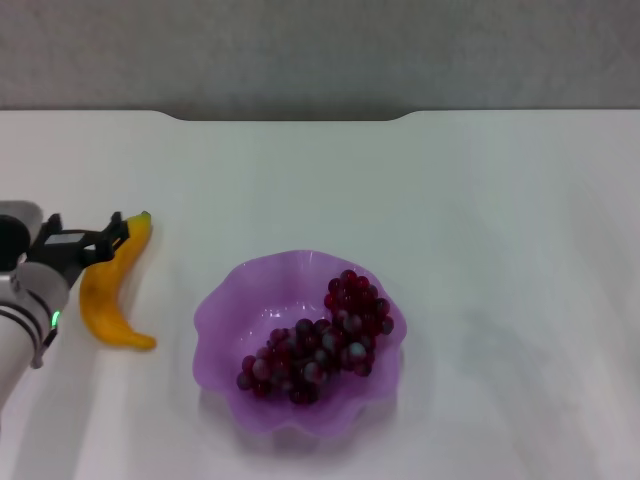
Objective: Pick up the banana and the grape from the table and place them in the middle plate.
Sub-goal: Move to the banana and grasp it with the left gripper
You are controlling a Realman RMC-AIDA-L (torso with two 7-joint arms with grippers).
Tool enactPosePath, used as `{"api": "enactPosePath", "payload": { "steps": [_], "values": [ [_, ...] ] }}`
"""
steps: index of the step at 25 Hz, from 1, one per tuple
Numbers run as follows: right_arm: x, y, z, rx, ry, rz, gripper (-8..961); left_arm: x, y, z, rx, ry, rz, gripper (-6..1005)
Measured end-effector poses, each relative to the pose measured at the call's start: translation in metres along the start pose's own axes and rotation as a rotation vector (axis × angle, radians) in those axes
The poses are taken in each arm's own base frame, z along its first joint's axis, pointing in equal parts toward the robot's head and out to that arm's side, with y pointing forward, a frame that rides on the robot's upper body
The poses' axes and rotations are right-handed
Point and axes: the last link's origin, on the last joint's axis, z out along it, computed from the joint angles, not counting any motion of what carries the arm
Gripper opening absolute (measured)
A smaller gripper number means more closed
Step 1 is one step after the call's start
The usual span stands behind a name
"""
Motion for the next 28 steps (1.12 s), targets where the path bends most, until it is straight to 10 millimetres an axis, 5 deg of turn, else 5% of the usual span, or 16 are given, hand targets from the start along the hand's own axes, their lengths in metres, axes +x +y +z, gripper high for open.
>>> {"api": "enactPosePath", "payload": {
  "steps": [5, 17, 28],
  "values": [
    [-0.003, 0.01, 0.002, -0.056, -0.019, -0.001, 3, -0.006, -0.011, 0.0, 0.033, -0.037, -0.003, 860],
    [-0.003, -0.003, -0.006, 0.04, -0.026, 0.009, 4, -0.022, -0.011, -0.004, 0.025, -0.117, 0.014, 859],
    [-0.005, -0.003, -0.005, 0.039, -0.04, 0.008, 4, -0.031, 0.003, -0.006, -0.028, -0.167, 0.058, 859]
  ]
}}
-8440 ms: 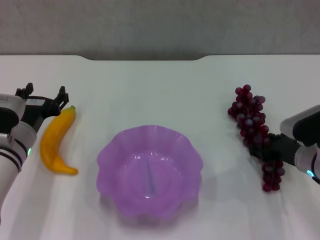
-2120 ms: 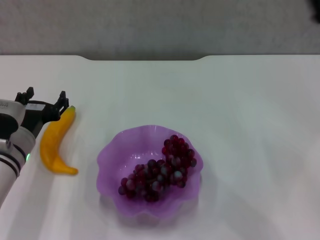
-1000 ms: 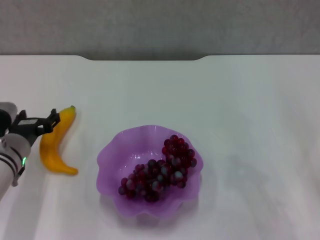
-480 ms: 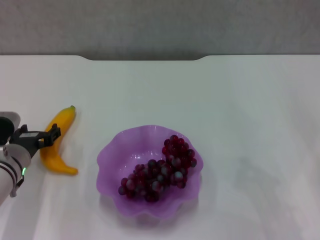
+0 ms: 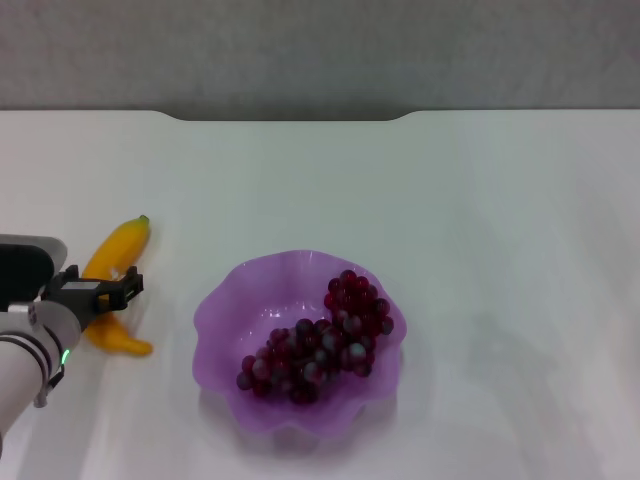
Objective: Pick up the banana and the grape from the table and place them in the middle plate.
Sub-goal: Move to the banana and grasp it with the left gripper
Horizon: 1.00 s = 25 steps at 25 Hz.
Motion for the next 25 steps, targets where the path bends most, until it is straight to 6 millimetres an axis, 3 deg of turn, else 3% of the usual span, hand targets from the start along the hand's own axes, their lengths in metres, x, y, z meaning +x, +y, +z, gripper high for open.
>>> {"api": "enactPosePath", "payload": {
  "steps": [12, 25],
  "values": [
    [-0.0003, 0.0009, 0.0013, -0.002, -0.002, 0.001, 3, -0.0004, 0.0028, 0.0002, -0.009, -0.005, 0.009, 845],
    [0.0, 0.0003, 0.0017, -0.002, 0.002, 0.001, 4, -0.0002, 0.0061, 0.0003, -0.029, -0.01, 0.034, 503]
  ]
}}
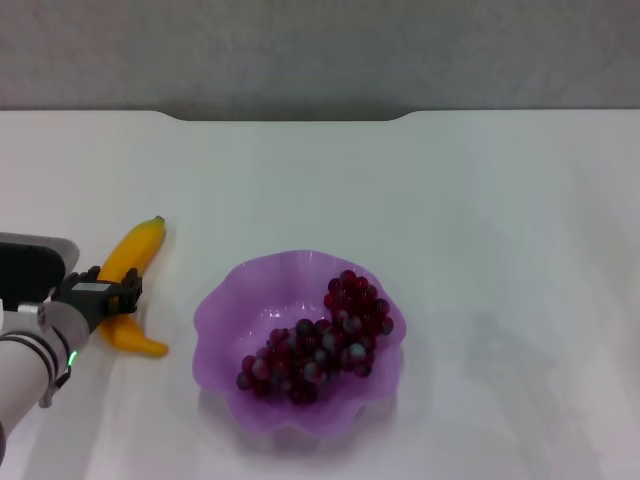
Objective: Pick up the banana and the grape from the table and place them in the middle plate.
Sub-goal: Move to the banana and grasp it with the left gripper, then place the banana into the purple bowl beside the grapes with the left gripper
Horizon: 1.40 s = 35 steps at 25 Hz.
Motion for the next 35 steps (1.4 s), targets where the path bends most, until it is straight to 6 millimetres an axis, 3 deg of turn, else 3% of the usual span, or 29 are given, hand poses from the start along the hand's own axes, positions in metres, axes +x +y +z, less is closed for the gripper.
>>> {"api": "enactPosePath", "payload": {
  "steps": [7, 18, 26, 29, 31, 35],
  "values": [
    [0.001, 0.0, 0.0, -0.003, 0.004, 0.002, 4, 0.009, 0.001, 0.0, 0.003, 0.055, -0.022, 479],
    [0.002, -0.003, -0.003, -0.002, 0.015, -0.004, 4, 0.064, 0.022, -0.006, -0.112, 0.271, -0.063, 480],
    [0.006, -0.005, -0.003, 0.001, 0.039, -0.007, 5, 0.091, 0.056, -0.062, -0.407, 0.335, 0.023, 482],
    [0.006, -0.005, -0.003, 0.003, 0.044, -0.006, 5, 0.09, 0.063, -0.077, -0.449, 0.345, 0.071, 483],
    [0.007, -0.006, -0.003, 0.005, 0.047, -0.006, 5, 0.076, 0.077, -0.089, -0.468, 0.349, 0.177, 483],
    [0.006, -0.006, -0.003, 0.007, 0.046, -0.006, 5, 0.057, 0.094, -0.083, -0.429, 0.3, 0.25, 484]
  ]
}}
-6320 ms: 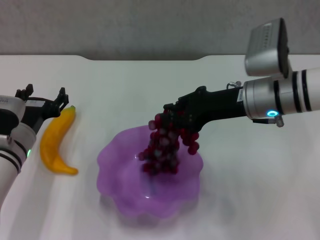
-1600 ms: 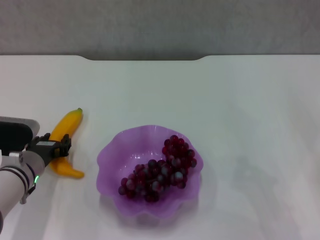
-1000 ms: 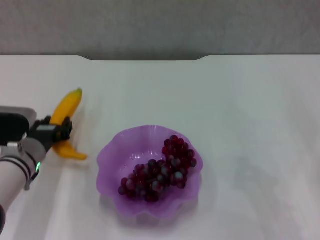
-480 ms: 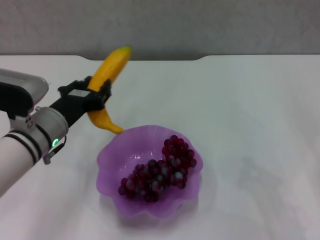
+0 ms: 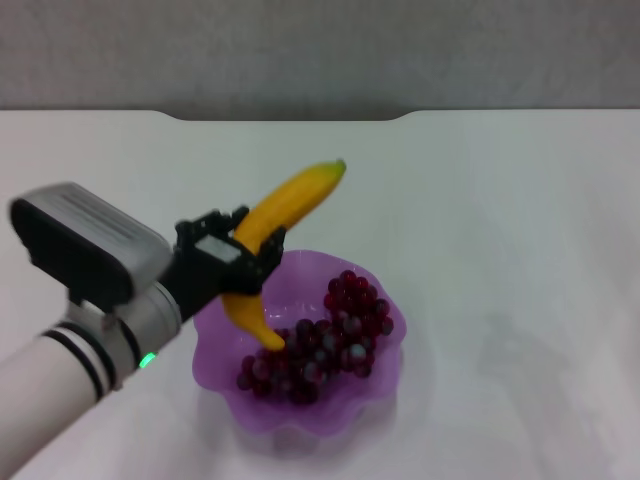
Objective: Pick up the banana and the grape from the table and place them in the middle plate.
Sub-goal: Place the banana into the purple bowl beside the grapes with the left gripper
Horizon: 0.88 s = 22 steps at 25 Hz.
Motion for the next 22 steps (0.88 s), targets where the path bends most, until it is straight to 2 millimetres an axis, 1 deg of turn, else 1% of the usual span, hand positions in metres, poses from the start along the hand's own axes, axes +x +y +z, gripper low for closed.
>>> {"api": "enactPosePath", "payload": {
  "steps": [4, 9, 15, 22],
  "values": [
    [0.0, 0.0, 0.0, -0.001, 0.0, 0.0, 5, -0.016, 0.009, 0.006, 0.002, -0.082, 0.047, 485],
    [0.0, 0.0, 0.0, -0.002, 0.0, 0.0, 6, -0.027, 0.017, 0.009, -0.027, -0.139, 0.083, 487],
    [0.0, 0.001, 0.001, -0.003, -0.001, 0.0, 6, -0.034, 0.031, 0.014, -0.083, -0.186, 0.153, 488],
    [0.0, 0.0, 0.0, 0.0, 0.001, 0.0, 6, -0.035, 0.034, 0.014, -0.081, -0.185, 0.166, 490]
  ]
}}
